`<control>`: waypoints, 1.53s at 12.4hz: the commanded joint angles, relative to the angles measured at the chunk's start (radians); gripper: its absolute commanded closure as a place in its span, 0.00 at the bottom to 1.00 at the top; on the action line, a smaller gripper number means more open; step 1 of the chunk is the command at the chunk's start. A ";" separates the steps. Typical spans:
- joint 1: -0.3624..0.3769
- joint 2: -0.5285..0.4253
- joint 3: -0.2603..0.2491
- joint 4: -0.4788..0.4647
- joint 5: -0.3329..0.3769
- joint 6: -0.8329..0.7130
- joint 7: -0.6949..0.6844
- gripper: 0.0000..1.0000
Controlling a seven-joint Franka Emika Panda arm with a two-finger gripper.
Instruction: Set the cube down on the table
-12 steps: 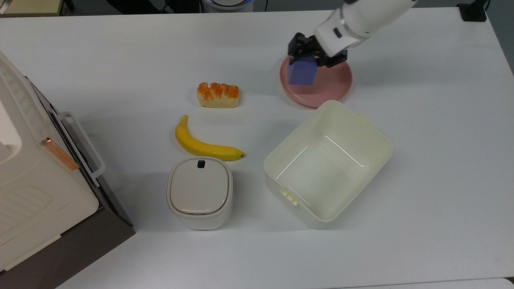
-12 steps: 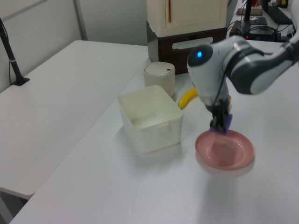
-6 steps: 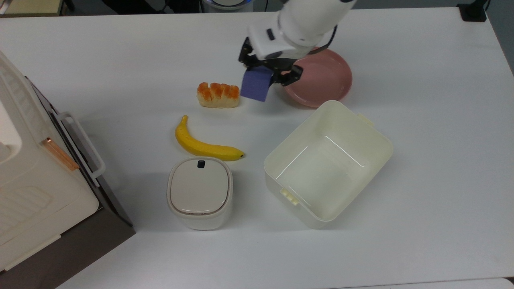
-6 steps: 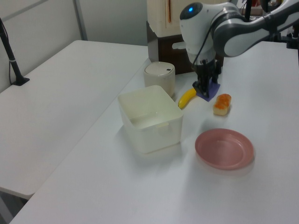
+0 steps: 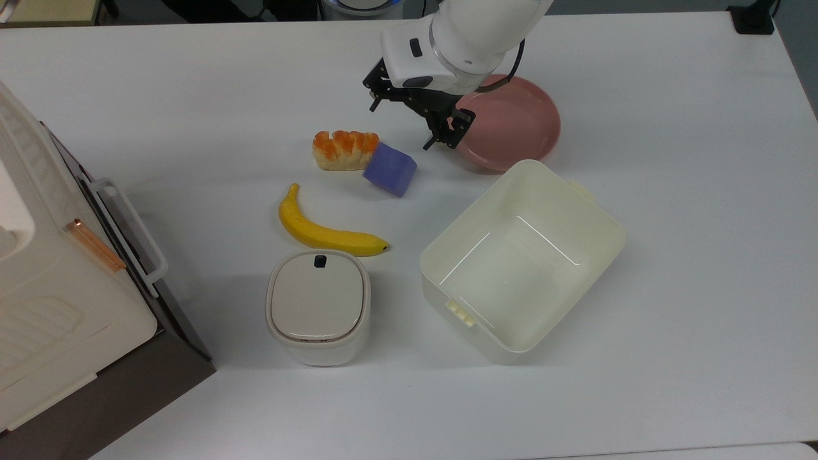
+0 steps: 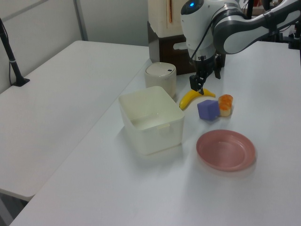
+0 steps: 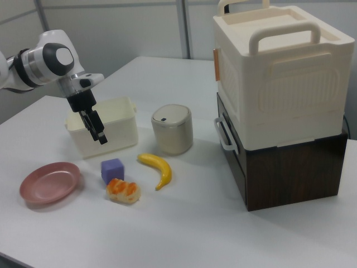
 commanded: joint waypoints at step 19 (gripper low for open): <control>-0.014 -0.357 -0.717 0.123 0.620 -0.087 -0.837 0.00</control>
